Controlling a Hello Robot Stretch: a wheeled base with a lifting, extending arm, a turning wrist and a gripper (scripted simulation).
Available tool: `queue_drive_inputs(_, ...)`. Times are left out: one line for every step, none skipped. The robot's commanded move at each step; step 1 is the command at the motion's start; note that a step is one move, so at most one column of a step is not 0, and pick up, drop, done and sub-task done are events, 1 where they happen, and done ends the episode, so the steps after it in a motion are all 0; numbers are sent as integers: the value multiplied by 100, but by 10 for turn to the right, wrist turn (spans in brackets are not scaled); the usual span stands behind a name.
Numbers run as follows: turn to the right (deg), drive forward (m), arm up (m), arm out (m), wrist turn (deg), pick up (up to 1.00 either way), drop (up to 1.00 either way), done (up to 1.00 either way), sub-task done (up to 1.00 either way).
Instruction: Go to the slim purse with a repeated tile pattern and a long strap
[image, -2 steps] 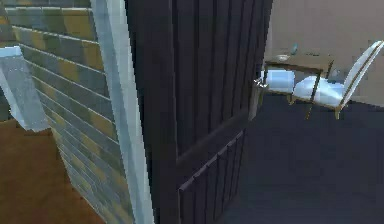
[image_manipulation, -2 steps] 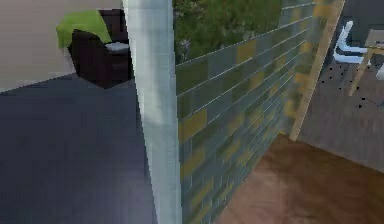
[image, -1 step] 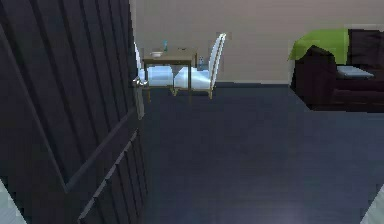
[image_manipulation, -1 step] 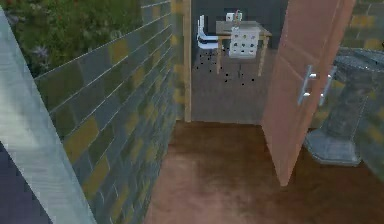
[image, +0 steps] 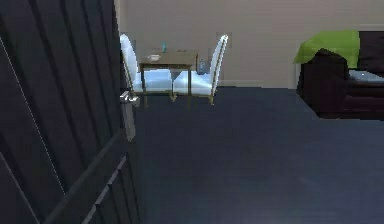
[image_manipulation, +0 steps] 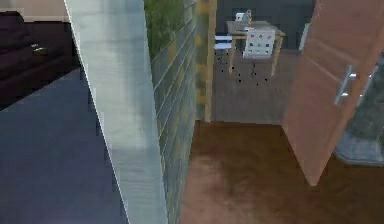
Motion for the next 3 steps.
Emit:
queue_drive_inputs(60, 0, 0, 0, 0, 0, 0, 0, 0)
queue_drive_inputs(0, 100, 0, 0, 0, 0, 0, 0, 0)
queue_drive_inputs(0, 100, 0, 0, 0, 0, 0, 0, 0)
